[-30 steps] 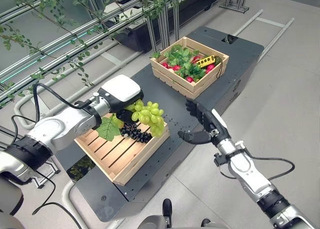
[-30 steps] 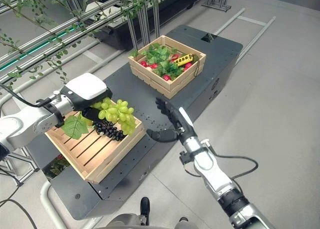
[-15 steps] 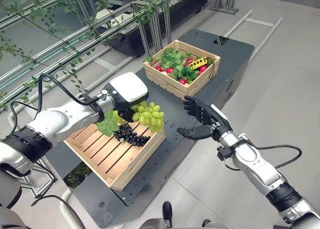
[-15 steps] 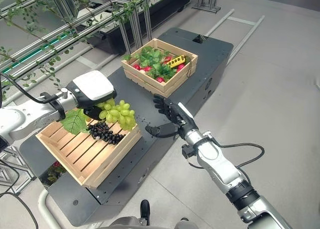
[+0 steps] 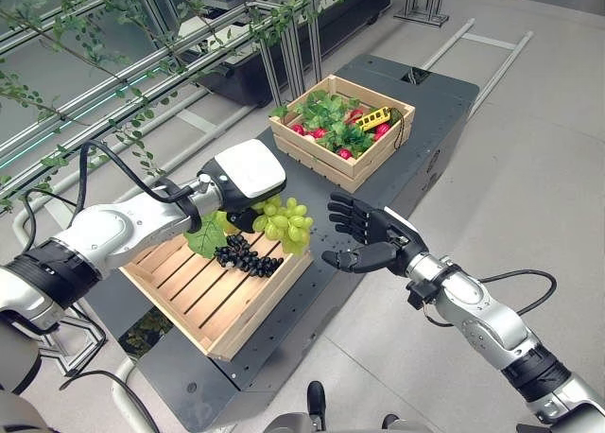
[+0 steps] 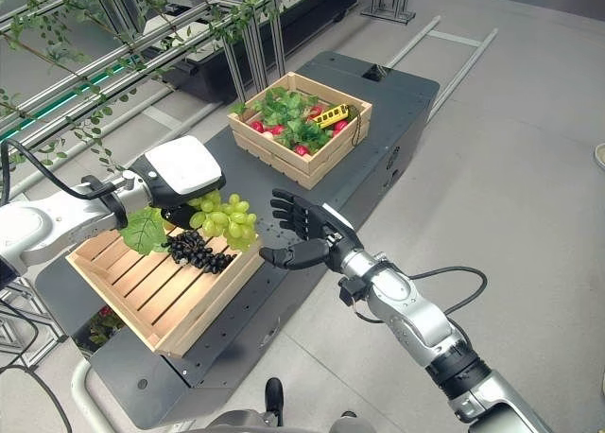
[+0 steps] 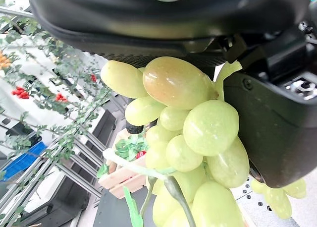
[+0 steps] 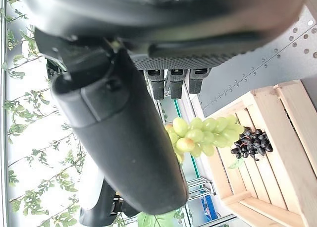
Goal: Pick up the fruits from the basket on one side to the basket on the other side
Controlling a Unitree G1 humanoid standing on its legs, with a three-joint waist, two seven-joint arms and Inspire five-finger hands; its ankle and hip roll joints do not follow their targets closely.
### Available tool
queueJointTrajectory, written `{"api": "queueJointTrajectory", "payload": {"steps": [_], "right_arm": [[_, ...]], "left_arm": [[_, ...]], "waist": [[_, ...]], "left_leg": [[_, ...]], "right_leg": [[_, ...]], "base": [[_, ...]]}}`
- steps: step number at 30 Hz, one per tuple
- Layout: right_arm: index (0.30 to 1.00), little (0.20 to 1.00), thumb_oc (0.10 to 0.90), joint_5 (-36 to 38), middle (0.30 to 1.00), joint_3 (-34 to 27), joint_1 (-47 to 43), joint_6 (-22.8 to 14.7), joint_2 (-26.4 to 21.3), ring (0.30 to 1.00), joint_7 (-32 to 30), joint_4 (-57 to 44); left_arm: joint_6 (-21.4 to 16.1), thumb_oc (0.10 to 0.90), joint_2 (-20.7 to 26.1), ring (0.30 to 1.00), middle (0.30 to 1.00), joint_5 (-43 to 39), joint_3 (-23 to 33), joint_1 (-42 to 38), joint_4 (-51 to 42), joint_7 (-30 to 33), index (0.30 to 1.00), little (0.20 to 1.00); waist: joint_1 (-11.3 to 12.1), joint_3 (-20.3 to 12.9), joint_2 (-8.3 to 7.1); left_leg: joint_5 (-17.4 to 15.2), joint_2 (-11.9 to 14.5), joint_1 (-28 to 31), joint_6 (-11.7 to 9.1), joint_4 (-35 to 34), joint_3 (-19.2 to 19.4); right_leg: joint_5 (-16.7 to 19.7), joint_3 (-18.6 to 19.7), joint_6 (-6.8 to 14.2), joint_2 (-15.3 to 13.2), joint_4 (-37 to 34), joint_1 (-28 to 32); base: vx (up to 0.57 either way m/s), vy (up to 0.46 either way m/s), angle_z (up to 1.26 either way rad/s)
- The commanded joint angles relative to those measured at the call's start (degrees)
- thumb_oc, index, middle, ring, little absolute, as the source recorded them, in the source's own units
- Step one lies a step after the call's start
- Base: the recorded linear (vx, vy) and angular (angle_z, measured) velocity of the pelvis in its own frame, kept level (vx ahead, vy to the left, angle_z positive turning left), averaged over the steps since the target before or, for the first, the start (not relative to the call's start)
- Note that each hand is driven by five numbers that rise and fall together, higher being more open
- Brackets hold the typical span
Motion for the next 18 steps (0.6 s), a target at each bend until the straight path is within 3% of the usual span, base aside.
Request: {"api": "queueJointTrajectory", "payload": {"steps": [1, 18], "right_arm": [[0.900, 0.900, 0.800, 3.43, 0.900, -0.42, -4.32, -3.56, -0.54, 0.900, 3.19, -7.03], [0.900, 0.900, 0.800, 10.73, 0.900, 6.44, -12.43, 4.21, 4.14, 0.900, 4.78, -2.88]], "left_arm": [[1.04, 0.400, -0.26, 0.300, 0.300, 1.53, 1.08, -9.55, 4.14, 3.13, 0.300, 0.300], [-1.65, 0.400, -7.77, 0.300, 0.300, 6.65, -3.11, -13.39, 0.63, 0.70, 0.300, 0.300]], "waist": [[0.62, -7.83, -1.55], [2.23, -9.21, -3.29]], "left_leg": [[-5.21, 1.19, 2.10, -2.99, -0.16, -0.57], [-5.53, 1.00, 2.36, -2.70, -0.16, -1.96]], "right_leg": [[5.42, 1.16, -3.06, 0.10, -2.61, -1.49], [5.39, -0.26, -3.31, 0.06, -3.29, -0.57]], "base": [[0.00, 0.000, 0.00], [0.00, -0.003, 0.01]]}}
